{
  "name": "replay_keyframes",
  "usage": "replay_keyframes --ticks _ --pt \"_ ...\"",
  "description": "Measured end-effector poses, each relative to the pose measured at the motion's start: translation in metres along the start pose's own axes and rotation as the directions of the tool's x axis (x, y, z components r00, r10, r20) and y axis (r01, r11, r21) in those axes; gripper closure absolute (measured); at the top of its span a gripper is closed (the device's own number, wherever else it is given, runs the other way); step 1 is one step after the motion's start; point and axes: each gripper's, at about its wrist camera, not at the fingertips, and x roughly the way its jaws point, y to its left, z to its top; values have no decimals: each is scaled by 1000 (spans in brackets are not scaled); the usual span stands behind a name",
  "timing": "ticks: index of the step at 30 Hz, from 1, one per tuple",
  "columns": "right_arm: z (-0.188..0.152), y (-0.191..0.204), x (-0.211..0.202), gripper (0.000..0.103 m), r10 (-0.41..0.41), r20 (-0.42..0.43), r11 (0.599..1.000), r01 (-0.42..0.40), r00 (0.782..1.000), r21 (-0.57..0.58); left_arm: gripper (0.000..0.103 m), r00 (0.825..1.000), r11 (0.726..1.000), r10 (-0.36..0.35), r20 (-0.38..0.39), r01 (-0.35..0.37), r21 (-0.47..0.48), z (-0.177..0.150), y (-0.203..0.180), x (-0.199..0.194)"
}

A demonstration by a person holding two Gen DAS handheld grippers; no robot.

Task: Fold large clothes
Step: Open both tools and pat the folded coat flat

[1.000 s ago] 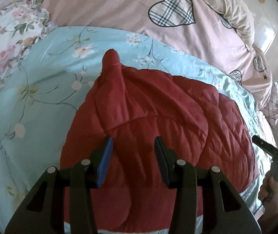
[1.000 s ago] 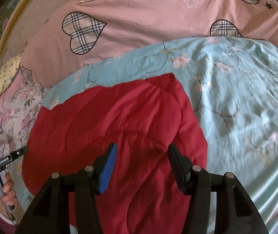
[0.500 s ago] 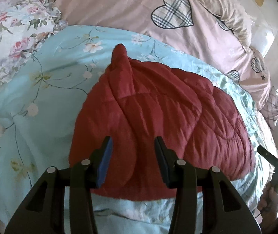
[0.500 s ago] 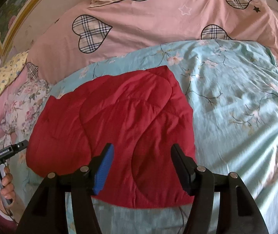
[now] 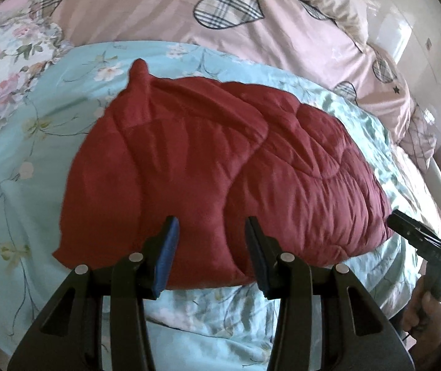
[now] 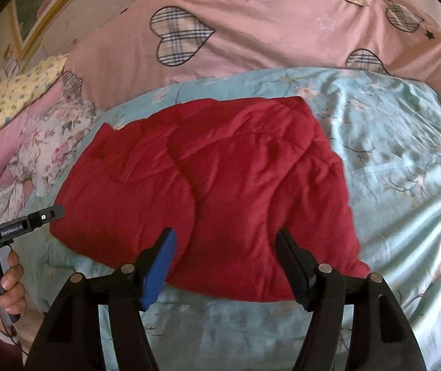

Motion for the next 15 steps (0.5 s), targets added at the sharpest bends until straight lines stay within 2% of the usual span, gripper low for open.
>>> replay_keyframes --ticks 2,4,15 --pt "-2 8 5 33 3 -8 1000 -3 1000 -20 59 1000 1000 12 -1 -12 21 -2 -8 2" --pt "-2 14 10 33 13 -14 999 -13 1000 -30 53 1000 999 21 1 -21 42 -3 -13 2" --pt "4 38 26 29 16 -30 995 -18 999 -96 50 999 994 43 -18 -41 97 1 -35 12"
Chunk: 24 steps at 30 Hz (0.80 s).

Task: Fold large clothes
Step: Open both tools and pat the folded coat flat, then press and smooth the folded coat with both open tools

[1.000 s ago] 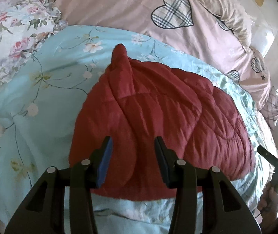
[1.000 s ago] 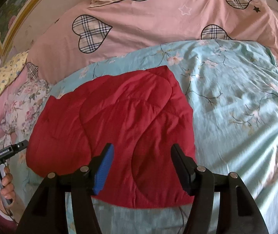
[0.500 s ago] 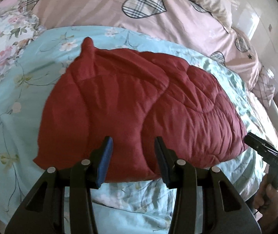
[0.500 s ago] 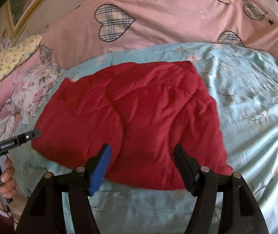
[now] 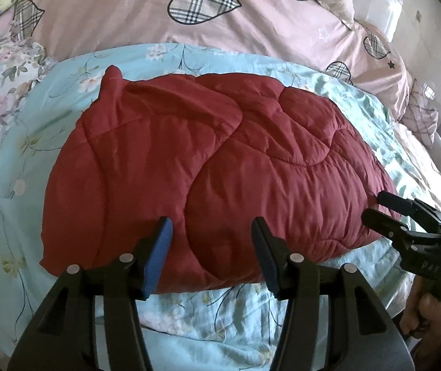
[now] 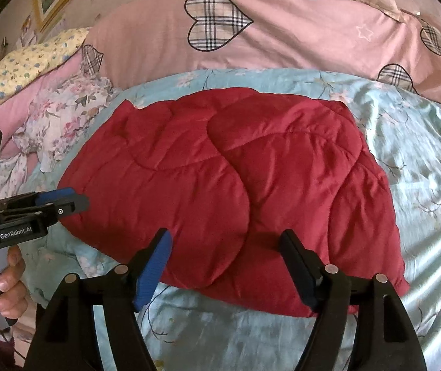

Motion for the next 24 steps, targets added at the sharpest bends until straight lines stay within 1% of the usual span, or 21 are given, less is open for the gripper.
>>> replay_keyframes --ticks 3,7,9,11,14,19,24 --pt "4 -1 4 28 -9 -6 1000 9 1000 -3 50 1000 1000 17 -15 -17 6 6 -2 5" --pt "10 -3 10 28 -29 -9 1000 29 1000 -1 46 999 1000 30 -32 -30 1 15 -6 11" --pt "12 -4 14 28 -36 -12 999 36 999 1 44 998 999 41 -39 -41 1 18 -8 15" --pt "12 -7 19 27 -40 -14 999 40 999 3 39 997 999 48 -53 -48 6 19 -11 20" --pt "11 -10 26 26 -62 -22 998 62 998 -6 36 996 998 63 -68 -61 32 18 -15 27" --pt "12 -21 36 26 -75 -27 997 75 997 16 34 995 998 56 -87 -55 22 19 -11 37" --pt "17 -34 47 26 -62 -39 997 64 997 47 32 993 999 52 -103 -51 13 22 -9 47"
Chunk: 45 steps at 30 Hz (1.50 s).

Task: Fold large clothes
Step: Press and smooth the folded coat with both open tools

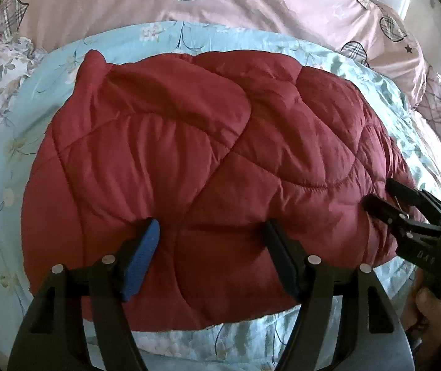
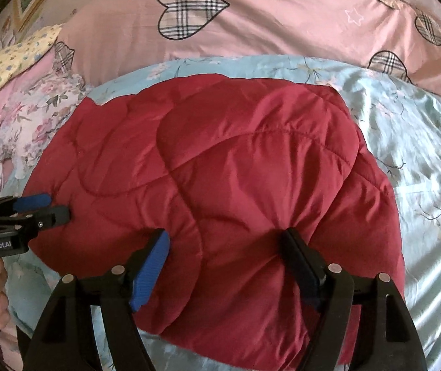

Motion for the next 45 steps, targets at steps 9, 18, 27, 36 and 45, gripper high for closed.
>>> replay_keyframes --ticks 9,18,27,36,45 --pt "9 -7 14 26 -2 -13 1000 2 1000 14 28 1000 1000 3 -11 -3 -3 9 0 19" --pt "14 -11 22 26 0 -13 1000 1 1000 18 24 1000 1000 7 -7 -7 2 15 1 28" --pt "22 -22 31 26 9 -5 999 -8 1000 33 19 1000 1000 -5 -5 6 16 25 3 37" --pt "27 -32 35 26 29 0 998 -29 1000 64 30 995 998 -42 87 46 -47 37 34 2" --pt "36 -29 12 27 46 23 993 -48 999 109 31 999 994 29 44 -24 -103 44 67 24"
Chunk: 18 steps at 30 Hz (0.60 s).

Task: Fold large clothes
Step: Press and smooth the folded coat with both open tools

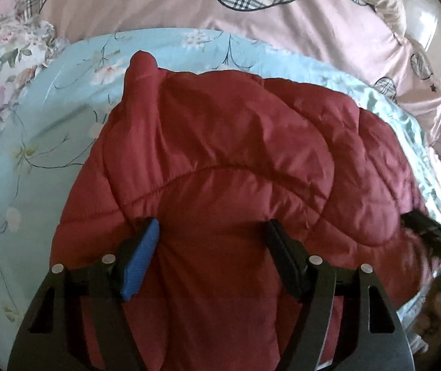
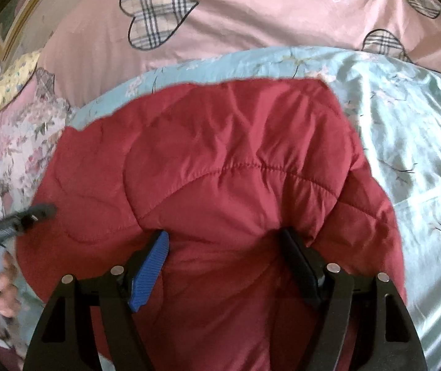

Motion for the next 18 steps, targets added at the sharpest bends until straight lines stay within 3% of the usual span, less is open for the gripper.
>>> replay_keyframes --ticks 4,8,13,18 --pt "18 17 -11 25 9 48 999 -6 999 -45 30 1000 999 27 4 -27 19 -1 -7 1" --pt "27 9 31 26 -69 -47 996 66 997 -64 30 1000 999 27 0 -27 17 -1 -7 0" --pt "20 -18 42 29 -52 -17 998 52 999 43 28 999 999 30 11 -30 32 -1 -8 4" --pt "12 -22 37 31 -56 -4 997 56 998 60 29 1000 1000 17 18 -17 26 -4 -8 -12"
